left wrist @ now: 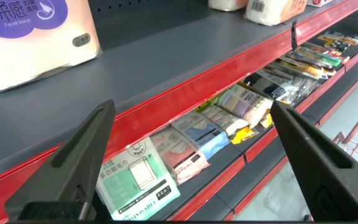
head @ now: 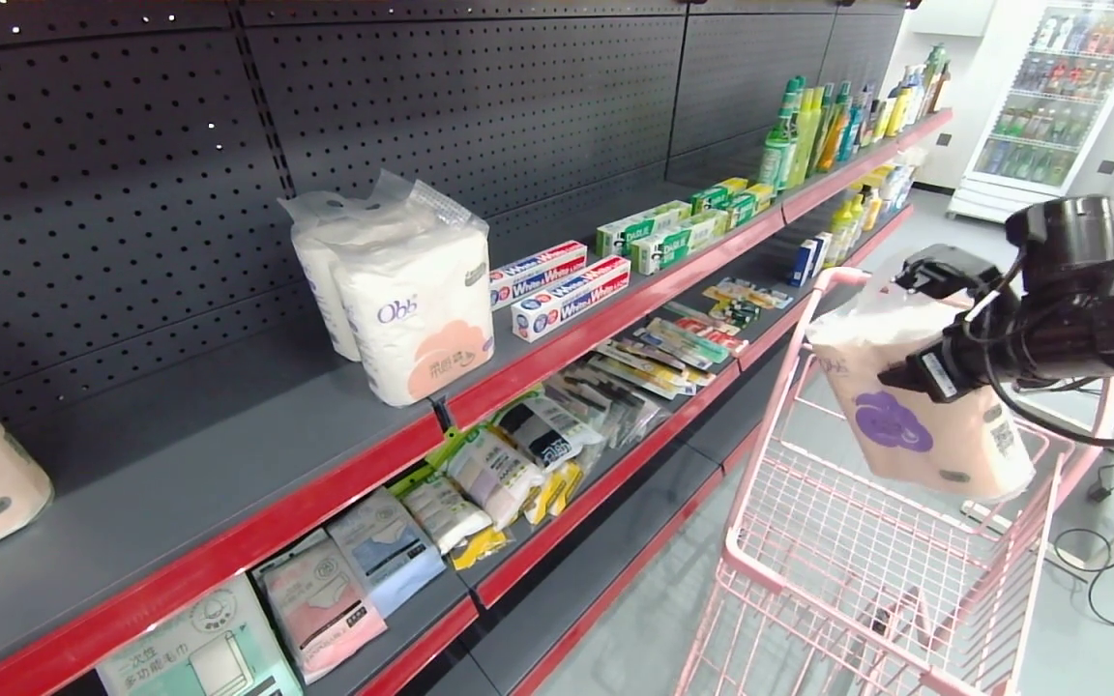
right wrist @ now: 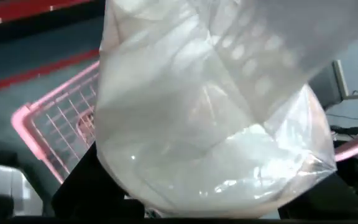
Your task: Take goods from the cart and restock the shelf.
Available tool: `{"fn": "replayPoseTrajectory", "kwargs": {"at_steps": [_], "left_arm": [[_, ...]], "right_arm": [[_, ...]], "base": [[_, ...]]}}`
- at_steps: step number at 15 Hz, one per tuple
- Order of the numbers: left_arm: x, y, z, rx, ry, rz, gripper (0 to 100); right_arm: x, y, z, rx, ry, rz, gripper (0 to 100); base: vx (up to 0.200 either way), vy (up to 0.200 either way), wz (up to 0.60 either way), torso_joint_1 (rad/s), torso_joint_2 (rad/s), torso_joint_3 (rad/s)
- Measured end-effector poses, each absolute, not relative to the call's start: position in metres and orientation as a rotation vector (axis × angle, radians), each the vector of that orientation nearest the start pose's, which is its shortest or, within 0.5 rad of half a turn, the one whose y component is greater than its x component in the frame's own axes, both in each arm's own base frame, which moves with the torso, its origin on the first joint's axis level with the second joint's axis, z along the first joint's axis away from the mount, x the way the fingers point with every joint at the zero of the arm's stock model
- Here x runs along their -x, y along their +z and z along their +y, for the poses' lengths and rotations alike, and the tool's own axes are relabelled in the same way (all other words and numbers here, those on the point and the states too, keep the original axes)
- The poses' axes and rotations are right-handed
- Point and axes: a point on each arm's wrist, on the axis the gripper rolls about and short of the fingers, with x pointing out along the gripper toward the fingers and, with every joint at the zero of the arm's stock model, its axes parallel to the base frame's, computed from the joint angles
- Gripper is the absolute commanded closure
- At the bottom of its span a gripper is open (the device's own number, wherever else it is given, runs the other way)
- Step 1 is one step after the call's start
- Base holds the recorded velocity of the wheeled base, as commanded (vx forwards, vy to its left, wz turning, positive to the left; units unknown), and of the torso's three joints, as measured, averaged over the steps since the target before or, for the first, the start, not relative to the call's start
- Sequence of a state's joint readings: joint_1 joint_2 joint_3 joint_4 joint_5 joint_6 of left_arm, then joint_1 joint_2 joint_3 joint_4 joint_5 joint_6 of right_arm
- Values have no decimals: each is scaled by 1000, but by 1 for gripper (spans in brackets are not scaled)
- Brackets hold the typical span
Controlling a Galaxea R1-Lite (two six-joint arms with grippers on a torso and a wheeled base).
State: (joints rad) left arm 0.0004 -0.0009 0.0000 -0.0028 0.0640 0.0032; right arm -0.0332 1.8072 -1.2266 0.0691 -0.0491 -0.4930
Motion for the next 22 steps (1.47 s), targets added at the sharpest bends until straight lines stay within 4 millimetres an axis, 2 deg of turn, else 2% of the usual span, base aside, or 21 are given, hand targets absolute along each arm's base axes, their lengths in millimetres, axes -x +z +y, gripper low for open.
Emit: {"fn": "replayPoseTrajectory", "kwargs": {"at_steps": [1, 3, 6, 9, 12, 16, 22], "left_arm": [[23, 76, 1, -3, 64, -4, 0], [23, 76, 1, -3, 64, -4, 0], [23, 76, 1, -3, 64, -4, 0], [23, 76, 1, -3, 64, -4, 0], [23, 76, 1, -3, 64, -4, 0], [23, 76, 1, -3, 64, -4, 0], [23, 76, 1, -3, 65, -4, 0]], "right_arm": [[-325, 213, -6, 455, 59, 606, 100], [-285, 241, 4, 414, 41, 514, 100], [-214, 264, 9, 355, 27, 381, 100], [-147, 277, 6, 314, 5, 230, 100], [-97, 274, 2, 304, -28, 133, 100], [-58, 245, 0, 342, -39, 110, 100], [-49, 247, 0, 372, -38, 72, 100]], "base": [[0, 0, 0, 0, 0, 0], [0, 0, 0, 0, 0, 0], [0, 0, 0, 0, 0, 0], [0, 0, 0, 0, 0, 0], [0, 0, 0, 0, 0, 0], [0, 0, 0, 0, 0, 0], [0, 0, 0, 0, 0, 0]]}}
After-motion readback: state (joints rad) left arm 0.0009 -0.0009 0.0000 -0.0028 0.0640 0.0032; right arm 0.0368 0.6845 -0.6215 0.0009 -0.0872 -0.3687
